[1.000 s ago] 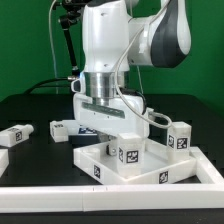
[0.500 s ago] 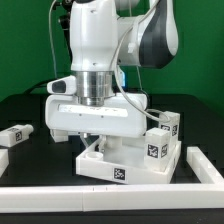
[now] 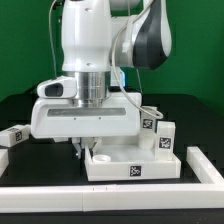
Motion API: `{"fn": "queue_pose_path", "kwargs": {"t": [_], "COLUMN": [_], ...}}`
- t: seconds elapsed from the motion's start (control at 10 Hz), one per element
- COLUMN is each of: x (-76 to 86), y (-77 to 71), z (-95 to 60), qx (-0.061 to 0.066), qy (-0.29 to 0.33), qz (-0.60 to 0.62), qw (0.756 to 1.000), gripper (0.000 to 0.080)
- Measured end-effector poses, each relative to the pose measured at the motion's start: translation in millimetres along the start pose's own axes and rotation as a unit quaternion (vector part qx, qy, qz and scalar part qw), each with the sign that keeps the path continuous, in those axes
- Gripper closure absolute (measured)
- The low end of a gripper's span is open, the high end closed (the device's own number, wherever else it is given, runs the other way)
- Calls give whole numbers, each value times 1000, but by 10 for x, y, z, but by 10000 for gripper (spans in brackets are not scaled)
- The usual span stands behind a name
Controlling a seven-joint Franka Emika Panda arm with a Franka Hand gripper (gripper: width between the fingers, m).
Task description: Assemble square table
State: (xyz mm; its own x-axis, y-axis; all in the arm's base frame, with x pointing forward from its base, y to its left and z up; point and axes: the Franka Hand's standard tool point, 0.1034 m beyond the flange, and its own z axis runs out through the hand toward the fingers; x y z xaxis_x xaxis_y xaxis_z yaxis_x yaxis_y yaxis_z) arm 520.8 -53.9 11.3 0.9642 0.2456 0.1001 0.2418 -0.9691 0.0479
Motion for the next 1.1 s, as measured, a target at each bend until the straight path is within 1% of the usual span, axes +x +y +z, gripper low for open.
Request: {"fn": "queue_pose_path", "kwargs": {"t": [0.2,0.4,0.5,0.6,0.7,0.8,1.0,1.1], "x": [-7,6,79,164,227,220,222,250], "y": [6,31,16,7,-5,-13,23,12], "z": [5,-1,-21,-36,-39,-52,-64,-70], "qx": [-4,-8,-12,-17,-19,-28,-32,-35], "qy": [1,-2,-2,0,6,14,9,8], "qz": [-41,-108,-170,-260,-308,-316,-373,-393], "qw": [999,994,985,965,951,948,927,919], "gripper": [745,745,745,745,745,744,742,742]}}
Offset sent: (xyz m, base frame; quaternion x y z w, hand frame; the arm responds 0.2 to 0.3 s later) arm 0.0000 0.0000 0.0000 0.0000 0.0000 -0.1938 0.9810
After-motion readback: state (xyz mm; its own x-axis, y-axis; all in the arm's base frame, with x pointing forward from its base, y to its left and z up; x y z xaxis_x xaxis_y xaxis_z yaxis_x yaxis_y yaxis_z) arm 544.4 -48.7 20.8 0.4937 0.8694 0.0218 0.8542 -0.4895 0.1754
